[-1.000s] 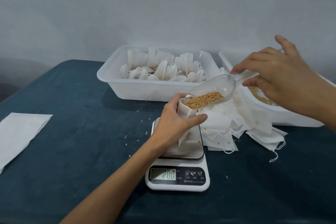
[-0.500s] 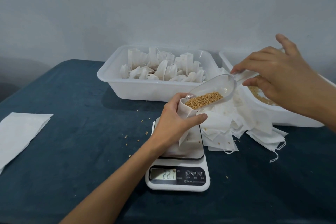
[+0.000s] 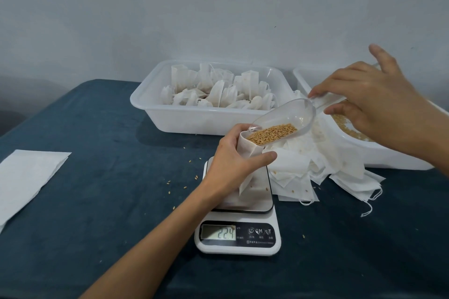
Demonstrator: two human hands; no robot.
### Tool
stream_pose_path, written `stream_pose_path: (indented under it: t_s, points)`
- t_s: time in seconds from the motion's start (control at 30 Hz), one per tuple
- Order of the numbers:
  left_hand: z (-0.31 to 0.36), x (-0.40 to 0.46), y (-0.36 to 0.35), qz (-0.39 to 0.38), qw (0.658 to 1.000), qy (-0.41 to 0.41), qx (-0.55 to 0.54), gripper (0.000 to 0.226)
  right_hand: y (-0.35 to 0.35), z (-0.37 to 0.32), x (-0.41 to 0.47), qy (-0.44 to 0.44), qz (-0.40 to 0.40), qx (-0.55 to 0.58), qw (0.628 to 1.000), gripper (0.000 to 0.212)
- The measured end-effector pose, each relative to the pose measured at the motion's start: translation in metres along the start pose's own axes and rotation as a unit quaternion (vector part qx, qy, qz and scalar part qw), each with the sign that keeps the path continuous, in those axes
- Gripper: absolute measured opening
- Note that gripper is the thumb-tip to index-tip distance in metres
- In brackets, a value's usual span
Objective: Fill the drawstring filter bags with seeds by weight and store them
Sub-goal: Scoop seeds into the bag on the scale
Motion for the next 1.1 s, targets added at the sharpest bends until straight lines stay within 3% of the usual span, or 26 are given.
stream_pose_path:
  t_s: [0.77, 1.1]
  points:
    - [-0.002, 0.0, -0.001, -0.007, 1.0, 0.003, -0.006, 0.052, -0.005, 0.005, -0.004, -0.009, -0.012, 0.002, 1.0, 0.033]
    - [-0.001, 0.001, 0.004, 0.013, 1.0, -0.007, -0.017, 0.048, -0.027, 0.028, -0.029, -0.128, -0.045, 0.135, 0.982, 0.032]
Point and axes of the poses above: each hand's wrist, its own x-axis towards the middle knuckle, its own y-axis out of the back of the hand, z = x × y, the point moved 6 cm from there along x, towards the middle knuckle, and after that the axes turned 12 degrees about z, right-handed, at the moved point
